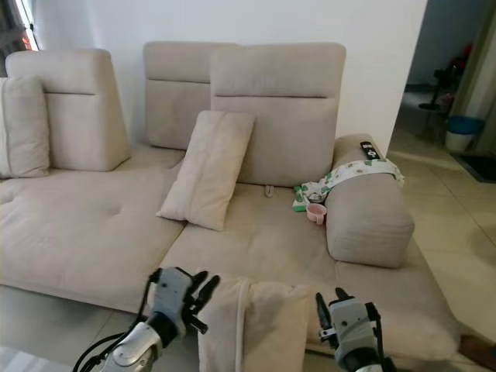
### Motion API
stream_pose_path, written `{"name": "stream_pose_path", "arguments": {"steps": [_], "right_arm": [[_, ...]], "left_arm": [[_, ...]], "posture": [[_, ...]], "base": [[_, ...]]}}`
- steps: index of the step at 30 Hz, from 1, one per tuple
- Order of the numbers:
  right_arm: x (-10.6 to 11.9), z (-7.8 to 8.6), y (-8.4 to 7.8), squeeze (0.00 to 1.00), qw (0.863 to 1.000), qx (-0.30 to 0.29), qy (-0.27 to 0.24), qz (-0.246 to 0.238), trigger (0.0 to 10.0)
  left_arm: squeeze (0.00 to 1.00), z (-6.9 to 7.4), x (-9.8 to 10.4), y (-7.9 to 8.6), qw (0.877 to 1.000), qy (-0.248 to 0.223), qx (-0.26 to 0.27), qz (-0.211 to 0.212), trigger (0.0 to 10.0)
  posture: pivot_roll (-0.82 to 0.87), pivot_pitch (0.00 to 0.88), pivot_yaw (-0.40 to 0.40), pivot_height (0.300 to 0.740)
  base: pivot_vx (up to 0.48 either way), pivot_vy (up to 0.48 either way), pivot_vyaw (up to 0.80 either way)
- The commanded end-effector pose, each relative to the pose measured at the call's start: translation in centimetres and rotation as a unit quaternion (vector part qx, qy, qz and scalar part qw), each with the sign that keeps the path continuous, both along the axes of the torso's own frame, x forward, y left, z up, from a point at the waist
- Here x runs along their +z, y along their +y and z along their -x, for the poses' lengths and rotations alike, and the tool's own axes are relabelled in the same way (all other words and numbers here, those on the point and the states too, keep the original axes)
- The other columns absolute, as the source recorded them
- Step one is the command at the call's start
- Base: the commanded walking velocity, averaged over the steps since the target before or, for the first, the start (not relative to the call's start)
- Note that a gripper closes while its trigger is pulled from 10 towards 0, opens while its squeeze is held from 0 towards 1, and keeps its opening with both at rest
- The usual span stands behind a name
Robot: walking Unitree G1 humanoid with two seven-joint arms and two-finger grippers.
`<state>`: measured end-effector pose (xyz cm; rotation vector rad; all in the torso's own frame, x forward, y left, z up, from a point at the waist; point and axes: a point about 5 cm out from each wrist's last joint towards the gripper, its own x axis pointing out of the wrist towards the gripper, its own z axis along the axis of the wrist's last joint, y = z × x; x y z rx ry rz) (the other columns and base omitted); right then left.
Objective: Move the pillow to the sofa from floor
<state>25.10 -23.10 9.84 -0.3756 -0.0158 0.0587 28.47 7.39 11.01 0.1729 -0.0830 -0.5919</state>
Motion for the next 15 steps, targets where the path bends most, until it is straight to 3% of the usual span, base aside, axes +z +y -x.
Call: {"name": "stream_pose_path", "arguments": {"steps": [1, 2, 4, 5, 6, 8, 9, 15], "right_arm": [[-0.2, -0.3, -0.8, 0.00, 1.000, -0.004, 0.018, 0.008, 10.0], [-0.2, -0.3, -0.8, 0.00, 1.000, -0.004, 0.018, 0.008, 10.0], [0.4, -1.1, -1.7, 0.20, 1.000, 0.004, 0.024, 0.020, 10.0], [0.4, -1.1, -1.7, 0.20, 1.000, 0.004, 0.024, 0.020, 10.0], [0.8, -1.5, -1.8, 0.26, 0.999, 0.016, 0.024, 0.027, 10.0], [1.0, -1.8, -1.7, 0.26, 0.999, 0.023, 0.023, 0.031, 10.0], [1.5, -2.7, -0.8, 1.00, 0.996, 0.071, 0.025, 0.042, 10.0], [1.7, -4.3, 0.8, 1.00, 0.986, 0.140, 0.041, 0.086, 10.0]], "left_arm": [[0.00, 0.2, 0.1, -0.2, 0.999, -0.022, -0.015, -0.035, 10.0], [0.00, 0.2, 0.1, -0.2, 0.999, -0.022, -0.015, -0.035, 10.0], [0.00, 0.2, 0.3, -1.0, 0.997, -0.042, -0.029, -0.065, 10.0], [0.00, 0.2, 0.3, -1.0, 0.997, -0.042, -0.029, -0.065, 10.0], [0.00, 0.2, 0.4, -1.3, 0.995, -0.049, -0.034, -0.075, 10.0], [0.00, 0.2, 0.4, -1.5, 0.995, -0.052, -0.036, -0.079, 10.0], [0.00, 0.1, 0.4, -2.0, 0.994, -0.053, -0.038, -0.086, 10.0], [0.00, -0.1, 0.5, -2.1, 0.991, -0.064, -0.038, -0.113, 10.0]], "posture": [[0.08, 0.000, 0.054, 0.560], [0.08, 0.000, 0.054, 0.560], [0.08, 0.000, 0.056, 0.560], [0.08, 0.000, 0.056, 0.560], [0.07, 0.000, 0.057, 0.560], [0.07, 0.000, 0.057, 0.560], [0.07, 0.000, 0.058, 0.560], [0.09, 0.000, 0.052, 0.560]], "base": [[0.000, 0.000, 0.00], [0.000, 0.000, 0.00], [0.000, 0.000, 0.00], [0.000, 0.000, 0.00], [0.000, 0.000, 0.00], [0.000, 0.000, 0.00], [0.000, 0.000, 0.00], [0.000, 0.000, 0.00]]}}
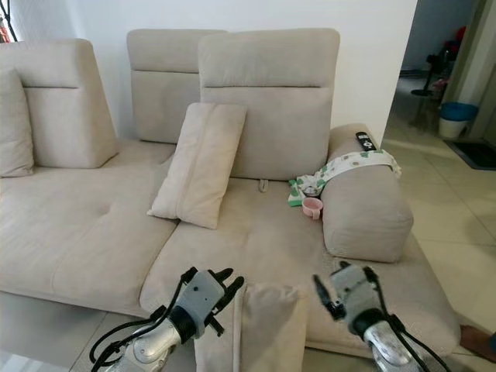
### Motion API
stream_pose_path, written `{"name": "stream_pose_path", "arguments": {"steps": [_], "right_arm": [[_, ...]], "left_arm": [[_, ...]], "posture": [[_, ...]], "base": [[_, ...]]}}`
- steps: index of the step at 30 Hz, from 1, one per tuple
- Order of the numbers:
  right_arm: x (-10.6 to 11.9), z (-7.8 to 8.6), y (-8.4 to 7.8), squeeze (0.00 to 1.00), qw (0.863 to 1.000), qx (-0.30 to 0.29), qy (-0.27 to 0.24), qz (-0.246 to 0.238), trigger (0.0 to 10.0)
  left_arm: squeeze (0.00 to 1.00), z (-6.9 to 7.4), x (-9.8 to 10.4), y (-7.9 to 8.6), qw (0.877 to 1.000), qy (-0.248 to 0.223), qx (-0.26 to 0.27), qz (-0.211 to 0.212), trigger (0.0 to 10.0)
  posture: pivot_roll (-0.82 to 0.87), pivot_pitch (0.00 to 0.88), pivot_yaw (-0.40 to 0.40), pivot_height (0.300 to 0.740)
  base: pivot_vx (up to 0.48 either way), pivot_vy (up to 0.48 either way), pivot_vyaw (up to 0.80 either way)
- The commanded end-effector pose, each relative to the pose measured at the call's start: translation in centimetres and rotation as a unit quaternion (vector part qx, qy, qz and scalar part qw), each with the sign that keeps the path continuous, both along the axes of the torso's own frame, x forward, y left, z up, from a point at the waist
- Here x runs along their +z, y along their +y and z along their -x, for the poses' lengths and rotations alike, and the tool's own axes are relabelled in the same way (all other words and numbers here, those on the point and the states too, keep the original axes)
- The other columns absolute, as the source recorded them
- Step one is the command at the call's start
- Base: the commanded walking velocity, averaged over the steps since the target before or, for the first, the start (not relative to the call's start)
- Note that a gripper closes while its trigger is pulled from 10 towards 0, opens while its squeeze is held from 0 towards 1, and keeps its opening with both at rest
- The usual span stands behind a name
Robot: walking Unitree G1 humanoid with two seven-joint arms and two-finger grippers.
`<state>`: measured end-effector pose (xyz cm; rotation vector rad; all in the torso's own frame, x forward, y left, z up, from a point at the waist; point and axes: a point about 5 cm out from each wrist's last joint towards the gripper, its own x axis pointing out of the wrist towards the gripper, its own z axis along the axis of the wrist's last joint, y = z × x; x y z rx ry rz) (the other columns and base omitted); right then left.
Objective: Move the pillow to the sofa from floor
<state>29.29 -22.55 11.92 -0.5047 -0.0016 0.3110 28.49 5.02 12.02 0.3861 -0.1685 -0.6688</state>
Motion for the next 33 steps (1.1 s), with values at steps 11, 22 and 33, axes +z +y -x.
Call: {"name": "stream_pose_path", "arguments": {"steps": [11, 22, 33], "right_arm": [[-1.6, -2.1, 1.1, 0.00, 0.995, 0.065, 0.035, 0.062, 10.0], [-2.8, -2.7, 1.4, 0.00, 0.988, 0.101, 0.074, 0.087, 10.0], [-2.8, -4.0, 1.1, 0.00, 0.985, 0.099, 0.076, 0.122, 10.0]], "left_arm": [[0.00, 0.1, -0.8, 0.7, 0.998, -0.007, 0.017, -0.066, 10.0], [0.00, 0.6, 0.2, 5.0, 0.991, -0.001, 0.065, -0.119, 10.0], [0.00, 2.4, 1.5, 6.9, 0.986, 0.011, 0.079, -0.147, 10.0]], "posture": [[0.13, 0.000, 0.056, 0.560], [0.26, 0.024, 0.106, 0.560], [0.35, 0.068, 0.149, 0.560]], "base": [[0.000, 0.000, 0.00], [0.000, 0.000, 0.00], [0.000, 0.000, 0.00]]}}
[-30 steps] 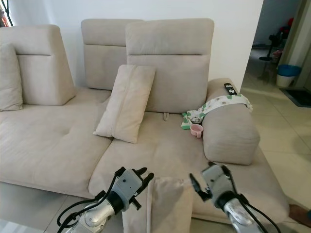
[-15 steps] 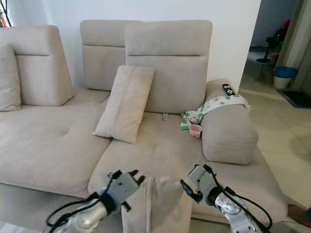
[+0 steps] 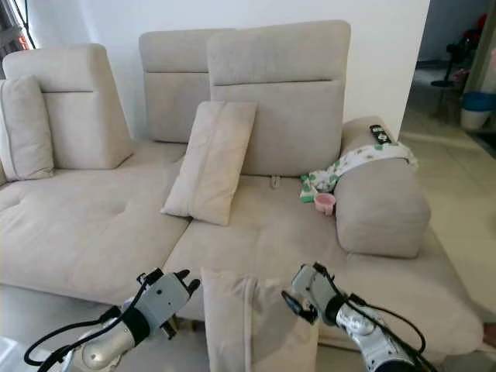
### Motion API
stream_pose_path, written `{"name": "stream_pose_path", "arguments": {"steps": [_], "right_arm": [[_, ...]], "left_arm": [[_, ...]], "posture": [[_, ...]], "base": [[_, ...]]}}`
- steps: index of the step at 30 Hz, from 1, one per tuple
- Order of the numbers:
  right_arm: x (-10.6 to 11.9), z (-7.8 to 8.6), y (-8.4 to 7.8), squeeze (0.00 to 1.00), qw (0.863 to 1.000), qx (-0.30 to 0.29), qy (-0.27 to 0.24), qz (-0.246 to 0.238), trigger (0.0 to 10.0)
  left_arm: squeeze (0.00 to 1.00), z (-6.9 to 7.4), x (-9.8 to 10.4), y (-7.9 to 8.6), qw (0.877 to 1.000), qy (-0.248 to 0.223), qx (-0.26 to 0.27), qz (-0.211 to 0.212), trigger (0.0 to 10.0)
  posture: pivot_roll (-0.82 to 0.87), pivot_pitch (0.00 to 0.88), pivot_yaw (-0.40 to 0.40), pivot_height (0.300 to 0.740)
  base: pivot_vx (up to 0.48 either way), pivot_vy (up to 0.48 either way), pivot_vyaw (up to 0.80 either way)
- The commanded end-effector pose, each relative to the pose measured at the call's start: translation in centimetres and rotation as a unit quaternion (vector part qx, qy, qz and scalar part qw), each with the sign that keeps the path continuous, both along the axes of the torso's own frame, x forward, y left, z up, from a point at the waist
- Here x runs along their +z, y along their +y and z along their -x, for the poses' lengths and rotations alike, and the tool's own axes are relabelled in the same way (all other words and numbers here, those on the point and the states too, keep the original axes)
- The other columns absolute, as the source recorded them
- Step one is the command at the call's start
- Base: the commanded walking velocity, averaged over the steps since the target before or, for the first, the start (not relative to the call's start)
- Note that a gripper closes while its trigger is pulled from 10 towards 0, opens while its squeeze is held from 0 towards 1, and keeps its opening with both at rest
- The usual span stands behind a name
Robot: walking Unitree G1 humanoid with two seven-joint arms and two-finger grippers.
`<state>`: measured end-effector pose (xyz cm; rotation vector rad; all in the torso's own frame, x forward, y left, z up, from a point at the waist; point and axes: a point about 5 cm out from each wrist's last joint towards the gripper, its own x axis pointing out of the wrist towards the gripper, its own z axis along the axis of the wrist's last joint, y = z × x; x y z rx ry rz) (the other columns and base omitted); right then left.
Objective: Move the pillow to the sofa from floor
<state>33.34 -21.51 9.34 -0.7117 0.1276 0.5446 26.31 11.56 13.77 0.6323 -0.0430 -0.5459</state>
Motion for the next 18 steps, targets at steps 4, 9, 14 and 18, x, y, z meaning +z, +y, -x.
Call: {"name": "stream_pose_path", "arguments": {"steps": [4, 9, 14, 18], "right_arm": [[-0.4, 0.0, -0.4, 0.00, 1.000, -0.014, 0.005, 0.011, 10.0], [-1.8, 0.2, -0.3, 0.00, 0.999, -0.029, 0.036, 0.021, 10.0], [-2.8, 0.5, 0.1, 0.00, 0.998, -0.033, 0.048, 0.034, 10.0], [-3.2, 0.5, 0.6, 0.00, 0.997, -0.024, 0.051, 0.049, 10.0]], "left_arm": [[0.00, 0.6, -0.1, 0.6, 1.000, 0.011, 0.004, -0.025, 10.0], [0.00, 0.9, 0.1, 1.0, 0.999, 0.016, 0.009, -0.032, 10.0], [0.00, 1.1, 0.2, 1.0, 0.999, 0.020, 0.013, -0.033, 10.0], [0.00, 1.2, 0.3, 1.1, 0.999, 0.023, 0.015, -0.034, 10.0]], "posture": [[0.37, 0.072, 0.156, 0.560], [0.38, 0.076, 0.156, 0.560], [0.39, 0.075, 0.156, 0.560], [0.39, 0.073, 0.155, 0.560]], "base": [[0.000, 0.000, 0.00], [0.000, 0.000, 0.00], [0.000, 0.000, 0.00], [0.000, 0.000, 0.00]]}}
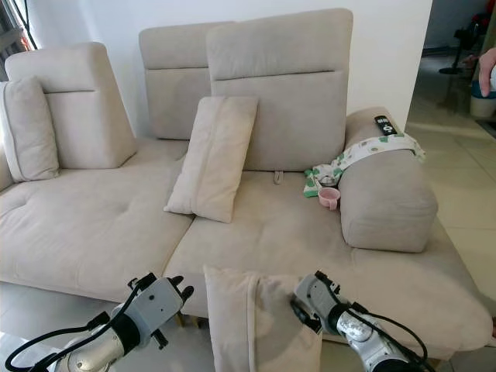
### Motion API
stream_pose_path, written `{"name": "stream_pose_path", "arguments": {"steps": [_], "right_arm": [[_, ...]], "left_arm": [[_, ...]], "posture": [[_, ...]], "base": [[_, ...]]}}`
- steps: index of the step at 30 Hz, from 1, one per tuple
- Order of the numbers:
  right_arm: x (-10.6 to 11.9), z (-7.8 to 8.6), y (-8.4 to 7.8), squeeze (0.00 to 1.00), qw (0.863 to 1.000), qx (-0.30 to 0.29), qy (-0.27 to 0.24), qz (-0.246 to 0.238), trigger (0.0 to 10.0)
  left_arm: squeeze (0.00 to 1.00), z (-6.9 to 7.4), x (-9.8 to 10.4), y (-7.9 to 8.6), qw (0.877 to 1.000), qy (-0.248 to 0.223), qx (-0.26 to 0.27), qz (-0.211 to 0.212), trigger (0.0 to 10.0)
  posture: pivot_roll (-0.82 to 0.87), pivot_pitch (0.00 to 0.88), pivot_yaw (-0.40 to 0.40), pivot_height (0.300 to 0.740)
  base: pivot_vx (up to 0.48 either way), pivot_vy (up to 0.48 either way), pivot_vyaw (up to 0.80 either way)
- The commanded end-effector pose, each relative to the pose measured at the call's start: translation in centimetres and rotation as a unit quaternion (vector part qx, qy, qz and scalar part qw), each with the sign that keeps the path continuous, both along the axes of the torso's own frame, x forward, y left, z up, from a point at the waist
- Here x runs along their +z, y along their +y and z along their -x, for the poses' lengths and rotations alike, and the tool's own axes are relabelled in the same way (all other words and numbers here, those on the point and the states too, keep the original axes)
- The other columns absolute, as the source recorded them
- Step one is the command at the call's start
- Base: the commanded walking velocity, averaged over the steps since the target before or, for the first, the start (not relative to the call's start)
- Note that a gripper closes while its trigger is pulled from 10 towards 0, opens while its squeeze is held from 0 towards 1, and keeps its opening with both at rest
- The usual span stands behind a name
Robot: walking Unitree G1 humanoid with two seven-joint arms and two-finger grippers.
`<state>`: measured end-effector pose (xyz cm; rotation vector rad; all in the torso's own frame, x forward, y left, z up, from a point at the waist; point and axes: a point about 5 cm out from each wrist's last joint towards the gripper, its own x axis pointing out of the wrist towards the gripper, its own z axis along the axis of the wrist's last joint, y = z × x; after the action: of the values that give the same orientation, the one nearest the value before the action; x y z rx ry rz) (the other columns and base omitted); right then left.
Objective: Move the pillow to the sofa from floor
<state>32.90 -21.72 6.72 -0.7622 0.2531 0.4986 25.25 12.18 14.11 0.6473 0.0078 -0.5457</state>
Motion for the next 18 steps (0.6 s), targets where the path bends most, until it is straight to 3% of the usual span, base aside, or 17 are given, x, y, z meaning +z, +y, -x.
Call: {"name": "stream_pose_path", "arguments": {"steps": [1, 10, 18], "right_arm": [[-0.7, 0.1, 0.8, 0.00, 1.000, 0.009, 0.017, 0.011, 10.0], [-0.2, -0.3, -0.6, 0.00, 0.998, -0.040, -0.005, 0.037, 10.0], [1.4, -0.4, -1.7, 0.00, 0.995, -0.022, -0.067, 0.065, 10.0]], "left_arm": [[0.00, 0.2, 0.0, 0.5, 1.000, 0.002, 0.009, -0.021, 10.0], [0.00, 0.0, 0.2, 0.6, 1.000, 0.000, 0.017, -0.023, 10.0], [0.00, -0.2, 0.0, 0.3, 1.000, -0.002, 0.022, -0.017, 10.0]], "posture": [[0.40, 0.068, 0.152, 0.560], [0.40, 0.057, 0.141, 0.560], [0.38, 0.034, 0.126, 0.560]], "base": [[0.000, 0.000, 0.00], [0.000, 0.000, 0.00], [0.000, 0.000, 0.00]]}}
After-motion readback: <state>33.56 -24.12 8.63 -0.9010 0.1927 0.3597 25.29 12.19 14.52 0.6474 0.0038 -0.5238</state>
